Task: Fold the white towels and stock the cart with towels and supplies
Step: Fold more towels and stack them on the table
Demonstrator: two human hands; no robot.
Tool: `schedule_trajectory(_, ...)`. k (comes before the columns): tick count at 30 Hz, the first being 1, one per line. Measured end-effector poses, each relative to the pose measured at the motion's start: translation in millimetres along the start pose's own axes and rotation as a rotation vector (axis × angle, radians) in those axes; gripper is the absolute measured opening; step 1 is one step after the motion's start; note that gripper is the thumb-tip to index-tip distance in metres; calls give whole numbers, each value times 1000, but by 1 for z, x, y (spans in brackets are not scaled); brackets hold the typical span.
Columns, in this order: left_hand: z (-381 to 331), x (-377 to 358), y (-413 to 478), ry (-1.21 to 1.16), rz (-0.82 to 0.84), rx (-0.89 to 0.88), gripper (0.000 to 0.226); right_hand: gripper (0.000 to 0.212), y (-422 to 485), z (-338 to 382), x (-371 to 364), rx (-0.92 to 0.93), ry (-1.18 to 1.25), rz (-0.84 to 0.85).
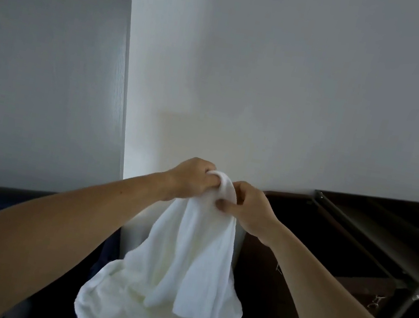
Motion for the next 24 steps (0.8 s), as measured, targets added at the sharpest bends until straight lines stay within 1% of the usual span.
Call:
schedule_trajectory(1,2,0,0,42,4,-39,28,19,1,2,2,20,-63,-30)
schedule_trajectory(2,4,3,-1,83,-8,-73,28,12,1,2,5,33,-54,-51)
schedule_trajectory(3,8,7,-1,116,-30,-103,28,11,2,3,9,54,7,-64)
schedule_trajectory(4,14,11,-1,137,-39,-107,28,16,2,5,14,78,98,-81)
schedule_trajectory(5,26,14,-1,127,-17,-81,25,23,1,9,20,103,212,-103)
schedule_trajectory(7,46,12,-5,119,109,8,23,30,1,16,32,125,433,-175)
schedule_trajectory(8,55,9,-8,127,170,62,21,28,2,17,38,108,535,-204)
schedule_trajectory(10,67,6,-11,76,207,137,8,17,5,16,45,41,685,-203)
schedule_trajectory(12,70,6,-11,-108,176,158,26,16,7,10,46,-15,727,-192)
schedule_trajectory(14,64,5,-11,-217,218,130,37,19,8,5,40,-45,724,-191)
schedule_trajectory(16,56,-4,-12,-221,337,61,63,20,9,5,32,-58,744,-155)
schedule_trajectory(17,54,-9,-13,-201,376,42,67,19,9,7,28,-60,769,-131)
schedule_trajectory(18,53,-12,-14,-185,397,40,61,17,11,10,26,-62,793,-120)
schedule_trajectory(20,56,-16,-14,-123,396,57,40,19,13,13,27,-88,823,-154)
schedule_trajectory(23,72,-19,-18,87,396,67,11,27,17,12,37,-119,890,-281)
schedule_trajectory(24,79,-19,-21,77,388,95,10,27,19,11,41,-124,910,-319)
Point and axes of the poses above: each hand's wrist, its own y-axis towards the middle knuckle, its own x-axis out of the back of the hand, z = x × y, the point moved 3 cm from there along y, towards the middle knuckle, and after that the axes turned 3 degrees about -z, right-handed, at the moved point
